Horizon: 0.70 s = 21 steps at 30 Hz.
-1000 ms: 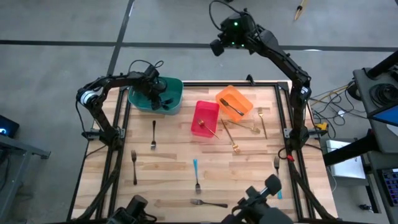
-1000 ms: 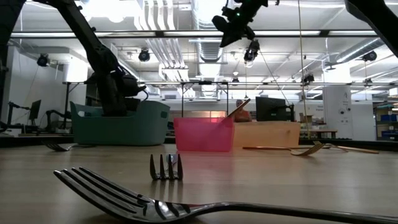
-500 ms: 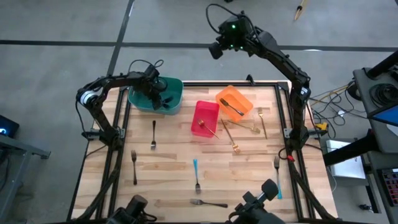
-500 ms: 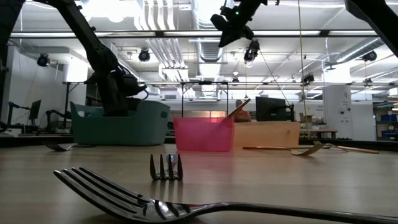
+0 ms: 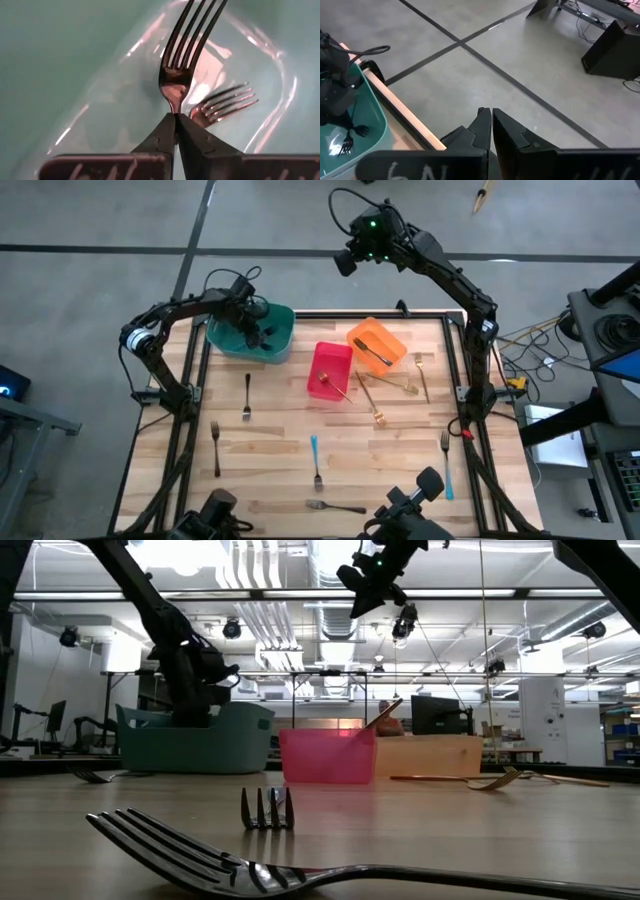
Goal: Sort silverware by color (type)
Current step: Adjust the blue fork in the green bin
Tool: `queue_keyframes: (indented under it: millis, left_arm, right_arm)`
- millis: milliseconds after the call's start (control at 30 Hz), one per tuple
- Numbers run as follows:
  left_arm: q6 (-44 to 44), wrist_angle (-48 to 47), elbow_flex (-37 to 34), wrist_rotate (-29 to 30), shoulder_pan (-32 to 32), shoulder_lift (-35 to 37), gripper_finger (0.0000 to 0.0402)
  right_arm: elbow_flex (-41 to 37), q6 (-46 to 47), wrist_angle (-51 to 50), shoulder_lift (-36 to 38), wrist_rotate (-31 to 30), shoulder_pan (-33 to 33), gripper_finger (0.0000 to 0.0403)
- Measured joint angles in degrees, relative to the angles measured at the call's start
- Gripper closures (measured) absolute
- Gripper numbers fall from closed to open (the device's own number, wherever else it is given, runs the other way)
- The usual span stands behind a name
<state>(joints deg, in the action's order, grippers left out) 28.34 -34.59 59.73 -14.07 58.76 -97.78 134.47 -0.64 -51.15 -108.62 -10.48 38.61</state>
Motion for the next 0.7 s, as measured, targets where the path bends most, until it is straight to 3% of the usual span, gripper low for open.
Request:
queue_keyframes:
  millis: [200,500,700]
  left_arm:
    - [1.47,-1.17,2.13,-0.3,0.0,0.07,0.0401]
    - [12.08,-7.05,5.2,0.31,0.05,0.22,0.0401]
    - [10.65,-6.95,5.18,1.62,0.11,-0.24,0.0401]
  right_arm:
    - [0.0,-0.36,0.01,0.0,-0.01,0.02,0.0394]
    - [0.0,-0.36,-0.1,0.0,0.0,0.02,0.0394]
    - [0.0,0.6,-0.4,0.0,0.0,0.02,0.0394]
